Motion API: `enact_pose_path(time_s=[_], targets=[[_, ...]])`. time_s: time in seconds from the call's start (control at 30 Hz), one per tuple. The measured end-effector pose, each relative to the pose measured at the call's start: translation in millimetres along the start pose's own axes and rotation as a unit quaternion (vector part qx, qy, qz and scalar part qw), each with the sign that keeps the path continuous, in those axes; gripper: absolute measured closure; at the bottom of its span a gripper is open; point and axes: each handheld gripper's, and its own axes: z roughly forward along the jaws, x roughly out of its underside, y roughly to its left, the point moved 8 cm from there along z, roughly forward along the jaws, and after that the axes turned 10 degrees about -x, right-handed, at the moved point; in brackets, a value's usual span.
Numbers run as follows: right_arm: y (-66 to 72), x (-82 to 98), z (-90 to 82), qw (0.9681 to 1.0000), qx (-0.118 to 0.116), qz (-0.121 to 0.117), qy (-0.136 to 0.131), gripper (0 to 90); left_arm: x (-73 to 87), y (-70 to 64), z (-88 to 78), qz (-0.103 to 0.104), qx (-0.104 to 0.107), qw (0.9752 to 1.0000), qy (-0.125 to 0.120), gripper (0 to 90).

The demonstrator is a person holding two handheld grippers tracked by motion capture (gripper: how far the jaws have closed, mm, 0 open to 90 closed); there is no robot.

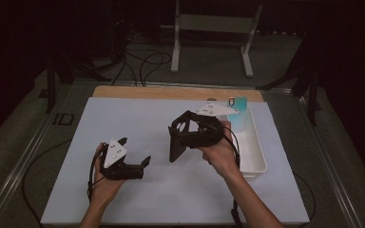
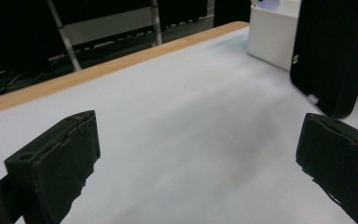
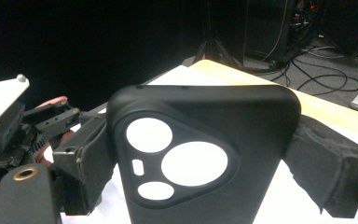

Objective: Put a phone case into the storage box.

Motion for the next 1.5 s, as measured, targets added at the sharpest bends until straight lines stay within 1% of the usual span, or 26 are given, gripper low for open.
enact_pose_path(time_s=[0.03,0.1,0.17,0.2,0.27,0.37,0.43,0.57,0.6,0.63,0.67,0.8,0.83,0.87,0.9,0.97,1.07,1.27,1.37,1.5], targets=[[-0.4,-0.7,-0.2,1.0,-0.001,0.001,-0.004,14.3,3.3,2.3,-0.6,-0.002,-0.004,1.0,-0.001,0.3],[-1.7,-0.7,-1.2,1.0,0.001,0.001,-0.005,14.3,10.4,8.2,-1.8,-0.007,-0.013,0.9999,-0.001,0.3],[-2.4,-0.4,-1.3,1.0,0.003,0.002,-0.004,14.3,14.5,12.9,-2.2,-0.013,-0.02,0.9997,-0.004,0.4],[-2.9,-0.2,-1.4,1.0,0.004,0.002,-0.003,14.3,15.8,15.0,-2.3,-0.02,-0.022,0.9995,-0.008,0.4],[-3.0,-0.6,-1.0,1.0,0.005,0.001,-0.004,14.3,18.0,18.2,-2.4,-0.024,-0.029,0.9992,-0.012,0.4],[-3.6,-1.2,-1.9,0.9999,0.012,-0.003,-0.002,14.3,21.5,19.8,-2.3,-0.02,-0.035,0.9992,-0.01,0.4],[-4.9,-2.5,-2.9,0.9999,0.015,-0.004,-0.005,14.3,23.7,20.2,-1.4,-0.02,-0.035,0.9992,-0.007,0.4],[-8.8,-5.2,-5.1,0.9997,0.021,-0.003,-0.01,14.2,26.8,21.1,0.1,-0.013,-0.041,0.9991,-0.002,0.4],[-13.1,-7.8,-7.5,0.9995,0.03,-0.002,-0.012,14.2,28.3,21.1,0.7,-0.014,-0.041,0.9991,0.001,0.4],[-13.1,-7.8,-7.5,0.9995,0.03,-0.002,-0.012,14.2,28.5,21.0,0.7,-0.014,-0.042,0.999,0.001,0.4],[-17.0,-9.4,-8.6,0.9992,0.037,-0.005,-0.015,14.3,28.7,20.8,0.5,-0.012,-0.042,0.9991,0.001,0.4],[-21.3,-10.8,-9.7,0.9989,0.044,-0.005,-0.013,14.3,28.2,20.8,-1.2,-0.012,-0.046,0.9989,0.0,0.4],[-26.3,-12.6,-10.3,0.9985,0.053,-0.008,-0.014,14.3,28.2,21.1,-1.4,-0.011,-0.047,0.9988,0.001,0.4],[-28.3,-13.5,-10.7,0.9982,0.057,-0.008,-0.014,14.3,28.6,21.3,-1.5,-0.01,-0.048,0.9988,0.003,0.4],[-33.2,-15.3,-11.7,0.9979,0.063,-0.008,-0.014,14.3,29.0,21.8,-1.6,-0.009,-0.049,0.9987,0.005,0.4],[-33.2,-15.3,-11.7,0.9979,0.063,-0.008,-0.014,14.3,29.0,22.2,-1.5,-0.009,-0.05,0.9987,0.004,0.4],[-43.2,-17.9,-14.2,0.997,0.075,-0.004,-0.017,14.3,28.3,24.0,-2.3,-0.015,-0.055,0.9984,0.001,0.4],[-56.4,-17.1,-14.9,0.9961,0.086,0.011,-0.018,14.3,28.5,25.4,-2.3,-0.021,-0.058,0.9981,0.0,0.4],[-62.6,-17.6,-15.5,0.9954,0.093,0.013,-0.019,14.3,28.4,24.8,-2.5,-0.019,-0.059,0.9981,0.0,0.4],[-69.1,-21.3,-18.4,0.9944,0.1,0.019,-0.028,14.3,28.5,25.3,-3.0,-0.019,-0.06,0.998,-0.001,0.4]])
